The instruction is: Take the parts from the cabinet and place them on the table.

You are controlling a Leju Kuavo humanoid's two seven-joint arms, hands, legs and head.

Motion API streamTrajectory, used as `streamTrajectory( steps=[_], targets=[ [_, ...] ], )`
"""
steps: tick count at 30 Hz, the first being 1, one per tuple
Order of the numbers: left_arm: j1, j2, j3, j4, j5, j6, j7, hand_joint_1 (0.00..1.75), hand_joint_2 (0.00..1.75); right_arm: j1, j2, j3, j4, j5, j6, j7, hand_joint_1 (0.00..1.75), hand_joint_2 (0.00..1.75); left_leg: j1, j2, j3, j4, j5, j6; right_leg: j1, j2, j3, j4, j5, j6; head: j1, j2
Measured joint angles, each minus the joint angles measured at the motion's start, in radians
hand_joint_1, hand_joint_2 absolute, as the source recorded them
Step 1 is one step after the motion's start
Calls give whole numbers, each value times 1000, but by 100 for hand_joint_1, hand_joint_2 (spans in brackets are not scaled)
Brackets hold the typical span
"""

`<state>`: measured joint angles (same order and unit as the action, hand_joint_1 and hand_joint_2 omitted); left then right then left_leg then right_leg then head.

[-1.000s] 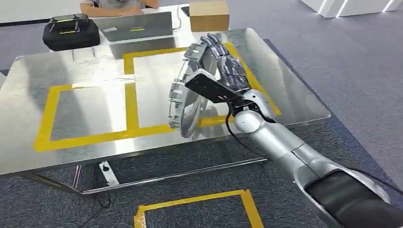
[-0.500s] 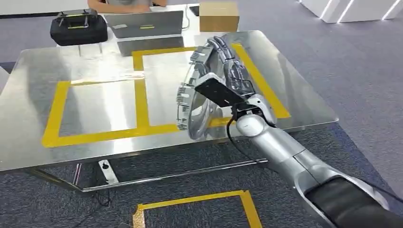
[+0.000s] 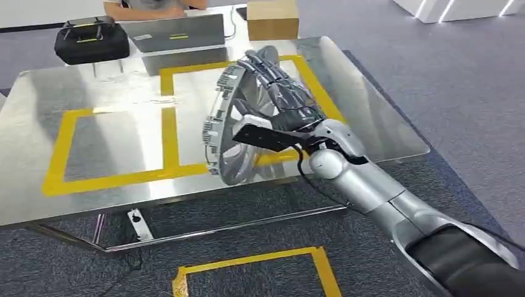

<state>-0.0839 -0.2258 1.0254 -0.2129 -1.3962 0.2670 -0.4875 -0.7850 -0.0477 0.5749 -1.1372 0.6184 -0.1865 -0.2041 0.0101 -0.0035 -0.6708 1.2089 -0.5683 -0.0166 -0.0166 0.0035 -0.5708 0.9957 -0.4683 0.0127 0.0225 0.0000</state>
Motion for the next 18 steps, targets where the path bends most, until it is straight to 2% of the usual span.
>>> streamTrajectory(
  steps=[1,2,3,4,6,7,8,9,11,12,13,14,16,17,18],
  targets=[
    [0,0,-2,0,0,0,0,0,0,0,0,6,0,0,0,0,0,0,0,0,-37,80,-29,-1,1,0,0,0,-1,-1,-1,0],
    [1,1,-4,0,0,-1,0,0,0,0,0,9,0,0,1,0,0,0,0,0,-57,122,-37,-1,2,0,0,0,-1,-1,0,0],
    [1,1,-5,0,-1,-1,0,0,0,0,0,12,0,0,1,0,0,0,0,0,-54,115,-20,0,2,0,1,0,-1,-1,0,0],
    [1,1,-5,0,-2,-1,0,0,0,-1,0,13,-2,0,1,0,0,0,0,0,-34,67,16,4,3,0,2,1,-1,-1,-1,0],
    [1,2,-5,0,-2,-1,0,0,0,-1,0,16,-6,0,2,0,0,0,-1,0,57,-122,111,15,4,2,7,0,-3,1,-1,0],
    [0,2,-5,0,-2,-1,0,0,0,-1,0,17,-6,0,3,0,0,0,-4,0,88,-183,113,22,5,1,8,1,-4,4,0,0],
    [-2,3,-6,0,-2,-1,0,0,0,-2,-1,18,-6,0,3,0,0,0,-7,0,92,-200,107,22,11,4,2,4,-5,9,0,0],
    [-3,3,-6,0,-3,-1,0,0,0,-2,-1,18,-6,2,3,0,0,175,-8,0,88,-196,108,23,9,3,-1,2,-3,16,2,0],
    [-2,3,-7,0,-4,-1,-1,0,0,-7,-1,23,-6,26,7,13,0,175,-10,-1,87,-197,110,33,7,2,3,-3,-1,26,2,0],
    [-2,3,-8,0,-4,-1,-1,0,0,-14,-2,27,-6,41,12,23,0,175,-3,0,90,-207,116,41,7,2,-1,0,-6,33,0,0],
    [-4,3,-9,0,-4,-1,-1,0,0,-25,-6,30,-6,55,22,34,0,175,-1,1,90,-208,118,47,6,1,-17,21,-25,36,3,0],
    [-6,3,-10,0,-4,-1,-2,0,0,-39,-12,38,-3,74,43,47,0,175,-1,1,87,-208,120,51,5,1,-44,81,-61,39,6,0],
    [-5,3,-11,0,-3,-2,-2,0,0,-61,-19,58,7,113,70,63,0,175,-2,1,84,-208,121,52,5,1,-125,251,-132,45,5,0],
    [-5,4,-11,0,-2,-2,-2,0,0,-66,-24,66,10,123,75,66,0,175,-2,1,84,-207,120,53,5,0,-156,314,-150,47,6,0],
    [-4,4,-11,0,0,-4,-2,0,0,-70,-32,72,15,140,72,74,0,175,-2,0,85,-207,120,54,5,0,-165,327,-137,48,5,0]
  ],
)
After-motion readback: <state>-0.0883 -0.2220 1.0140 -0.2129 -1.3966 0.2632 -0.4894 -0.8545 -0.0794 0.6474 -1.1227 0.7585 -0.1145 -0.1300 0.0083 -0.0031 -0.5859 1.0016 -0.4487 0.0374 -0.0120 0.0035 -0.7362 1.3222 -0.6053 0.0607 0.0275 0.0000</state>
